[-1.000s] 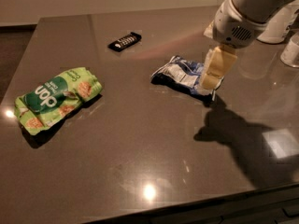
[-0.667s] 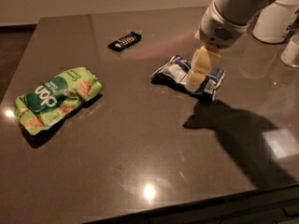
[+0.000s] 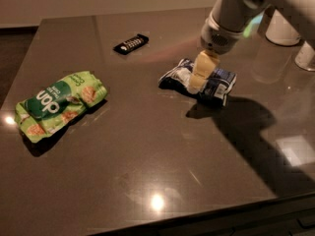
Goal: Move blue chip bag near rxbar chocolate
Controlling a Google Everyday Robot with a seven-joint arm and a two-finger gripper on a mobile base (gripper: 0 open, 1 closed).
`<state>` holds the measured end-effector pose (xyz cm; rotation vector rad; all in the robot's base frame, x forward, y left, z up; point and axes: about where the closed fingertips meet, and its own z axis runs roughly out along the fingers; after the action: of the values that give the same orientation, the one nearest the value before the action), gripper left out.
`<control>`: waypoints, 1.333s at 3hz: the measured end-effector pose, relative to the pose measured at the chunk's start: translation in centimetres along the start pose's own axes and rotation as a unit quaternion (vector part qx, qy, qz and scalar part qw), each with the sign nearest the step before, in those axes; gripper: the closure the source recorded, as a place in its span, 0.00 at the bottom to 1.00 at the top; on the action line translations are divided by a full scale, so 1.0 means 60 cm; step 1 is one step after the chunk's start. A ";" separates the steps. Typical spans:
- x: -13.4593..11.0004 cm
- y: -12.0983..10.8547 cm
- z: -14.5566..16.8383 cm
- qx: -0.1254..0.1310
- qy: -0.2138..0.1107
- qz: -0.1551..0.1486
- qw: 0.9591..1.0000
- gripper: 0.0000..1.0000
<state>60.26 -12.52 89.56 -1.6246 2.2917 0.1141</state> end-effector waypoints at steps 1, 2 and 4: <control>0.005 -0.012 0.028 -0.008 0.013 0.008 1.000 0.00; 0.010 -0.018 0.048 -0.013 0.022 0.012 1.000 0.00; 0.018 -0.027 0.070 -0.014 0.031 0.015 0.999 0.14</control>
Offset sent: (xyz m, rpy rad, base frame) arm 0.0186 -0.0050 -0.0384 -0.0431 0.0667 -0.0274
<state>62.39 -12.99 85.46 -1.6292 2.3723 0.1044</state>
